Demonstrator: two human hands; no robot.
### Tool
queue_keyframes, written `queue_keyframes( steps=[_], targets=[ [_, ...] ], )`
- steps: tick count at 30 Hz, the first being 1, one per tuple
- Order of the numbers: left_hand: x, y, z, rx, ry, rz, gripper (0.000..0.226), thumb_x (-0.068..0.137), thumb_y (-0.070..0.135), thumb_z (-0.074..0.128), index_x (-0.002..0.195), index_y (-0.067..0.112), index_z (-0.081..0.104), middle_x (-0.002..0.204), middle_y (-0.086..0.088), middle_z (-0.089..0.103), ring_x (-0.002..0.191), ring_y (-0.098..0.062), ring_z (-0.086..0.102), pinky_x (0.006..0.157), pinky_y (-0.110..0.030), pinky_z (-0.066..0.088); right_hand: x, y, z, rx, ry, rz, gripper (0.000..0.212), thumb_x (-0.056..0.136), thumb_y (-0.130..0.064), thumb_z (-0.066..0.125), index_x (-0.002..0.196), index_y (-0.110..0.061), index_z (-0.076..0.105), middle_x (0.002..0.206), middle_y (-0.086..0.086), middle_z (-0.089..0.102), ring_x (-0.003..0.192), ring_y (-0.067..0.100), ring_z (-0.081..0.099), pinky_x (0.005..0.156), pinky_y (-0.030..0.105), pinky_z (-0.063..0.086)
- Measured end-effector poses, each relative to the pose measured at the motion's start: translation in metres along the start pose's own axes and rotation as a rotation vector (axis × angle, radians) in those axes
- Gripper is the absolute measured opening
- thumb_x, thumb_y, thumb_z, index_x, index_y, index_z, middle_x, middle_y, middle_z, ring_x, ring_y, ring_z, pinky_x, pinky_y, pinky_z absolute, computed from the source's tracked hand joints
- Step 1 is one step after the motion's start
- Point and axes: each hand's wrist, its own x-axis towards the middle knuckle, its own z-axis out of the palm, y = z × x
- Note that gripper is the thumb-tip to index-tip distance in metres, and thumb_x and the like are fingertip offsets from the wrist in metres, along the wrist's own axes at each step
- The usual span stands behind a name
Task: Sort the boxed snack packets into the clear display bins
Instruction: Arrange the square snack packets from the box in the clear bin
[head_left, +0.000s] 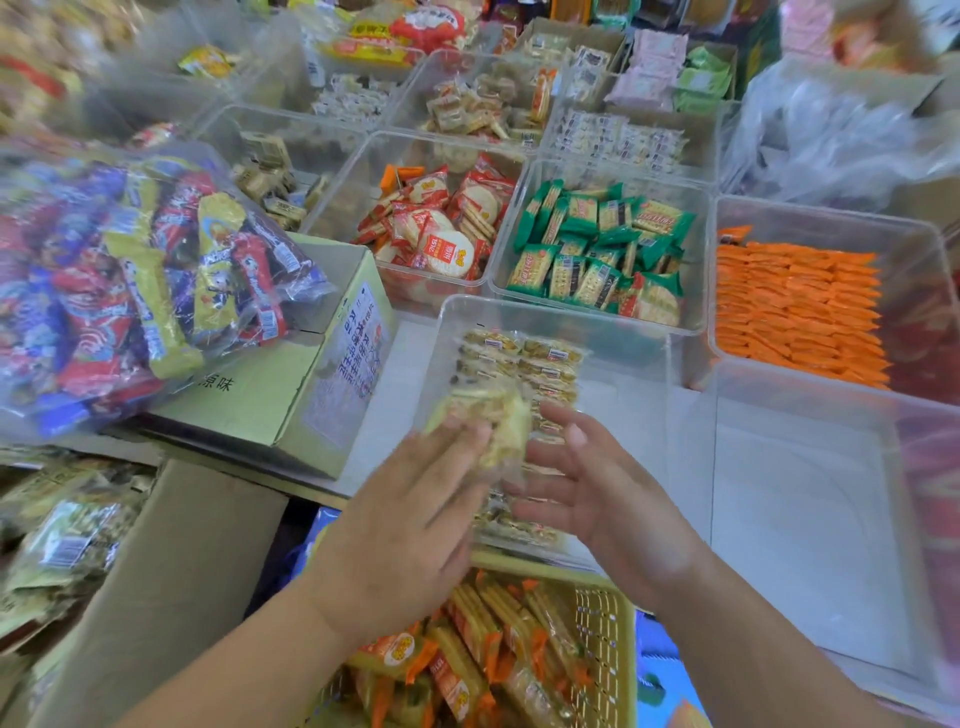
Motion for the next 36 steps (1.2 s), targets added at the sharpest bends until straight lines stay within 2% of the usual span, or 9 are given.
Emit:
queue_keyframes(
  steps=[5, 9, 15, 18, 22, 26, 28, 31, 36],
  targets=[
    [-0.009, 0.027, -0.007, -0.02, -0.005, 0.108, 0.033, 0.082, 0.016, 0.073, 0.113, 0.007, 0.074, 0.156, -0.013, 0.046, 0.14, -0.038, 0.049, 0.106, -0.06, 0.047, -0.023, 0.007, 0.01, 0.018, 0.006, -0.059, 0.049, 0.086, -0.028, 0.072, 0.133, -0.033, 0.056, 0.12, 0.013, 0.071, 0.109, 0.033, 0.069, 0.088, 0.045, 0.057],
    [-0.012, 0.043, -0.014, -0.164, 0.112, 0.038, 0.008, 0.084, 0.016, 0.074, 0.078, 0.011, 0.07, 0.156, -0.014, 0.046, 0.146, -0.03, 0.044, 0.113, -0.053, 0.042, -0.037, 0.013, 0.001, 0.044, 0.086, -0.047, 0.05, 0.09, -0.009, 0.063, 0.134, -0.032, 0.054, 0.114, 0.019, 0.071, 0.106, 0.043, 0.067, 0.092, 0.056, 0.053],
    [-0.004, 0.052, -0.021, -0.306, 0.03, -0.283, 0.072, 0.073, 0.009, 0.087, 0.138, 0.022, 0.057, 0.157, -0.002, 0.046, 0.14, -0.017, 0.047, 0.102, -0.032, 0.047, -0.053, 0.012, -0.007, 0.078, 0.03, 0.095, 0.039, 0.1, -0.002, 0.05, 0.133, -0.023, 0.051, 0.109, 0.028, 0.069, 0.08, 0.033, 0.069, 0.061, 0.035, 0.058],
    [0.004, 0.051, -0.016, -0.221, -0.033, -0.206, 0.062, 0.066, -0.007, 0.09, 0.123, 0.009, 0.074, 0.137, -0.012, 0.065, 0.121, -0.031, 0.066, 0.092, -0.046, 0.058, -0.055, 0.019, -0.008, -0.301, 0.105, 0.119, 0.032, 0.104, -0.028, 0.052, 0.136, -0.033, 0.048, 0.12, 0.013, 0.065, 0.082, 0.02, 0.071, 0.072, 0.038, 0.06],
    [0.014, 0.049, -0.005, -0.159, -0.152, -0.223, 0.055, 0.062, 0.002, 0.093, 0.113, 0.011, 0.076, 0.109, -0.008, 0.077, 0.092, -0.03, 0.076, 0.072, -0.042, 0.061, -0.058, 0.017, -0.012, -1.009, 0.24, -0.248, 0.062, 0.088, -0.071, 0.05, 0.143, -0.043, 0.044, 0.141, -0.025, 0.041, 0.123, -0.004, 0.048, 0.101, 0.02, 0.043],
    [0.025, 0.053, 0.008, -0.212, -0.173, -0.216, 0.05, 0.073, 0.013, 0.083, 0.121, 0.017, 0.068, 0.101, -0.001, 0.076, 0.084, -0.027, 0.072, 0.063, -0.033, 0.056, -0.047, 0.02, -0.012, -1.309, 0.034, -0.365, 0.053, 0.089, -0.045, 0.067, 0.139, -0.032, 0.055, 0.133, -0.014, 0.06, 0.124, 0.009, 0.051, 0.098, 0.01, 0.035],
    [0.027, 0.054, 0.014, -0.269, -0.143, -0.279, 0.055, 0.082, 0.025, 0.08, 0.131, 0.025, 0.055, 0.115, 0.003, 0.071, 0.095, -0.02, 0.069, 0.07, -0.029, 0.051, -0.039, 0.012, -0.017, -1.378, 0.073, -0.385, 0.039, 0.095, -0.033, 0.064, 0.133, -0.029, 0.06, 0.122, -0.007, 0.067, 0.114, 0.018, 0.057, 0.093, 0.026, 0.046],
    [0.022, 0.038, 0.024, -0.168, -0.303, -0.508, 0.083, 0.088, 0.058, 0.068, 0.154, 0.032, 0.025, 0.164, -0.003, 0.032, 0.144, -0.023, 0.041, 0.113, -0.043, 0.042, -0.028, -0.009, -0.04, -1.562, 0.113, -0.302, 0.032, 0.098, -0.037, 0.059, 0.13, -0.035, 0.063, 0.117, -0.009, 0.07, 0.108, 0.018, 0.06, 0.09, 0.033, 0.048],
    [0.004, 0.01, 0.029, 0.011, -0.67, -0.732, 0.105, 0.08, 0.091, 0.017, 0.164, 0.029, 0.009, 0.171, -0.017, -0.01, 0.156, -0.039, 0.01, 0.124, -0.055, 0.019, -0.015, -0.025, -0.055, -1.827, -0.082, -0.133, 0.039, 0.095, -0.025, 0.052, 0.128, -0.043, 0.063, 0.111, -0.01, 0.07, 0.104, 0.018, 0.061, 0.082, 0.032, 0.051]
  ],
)
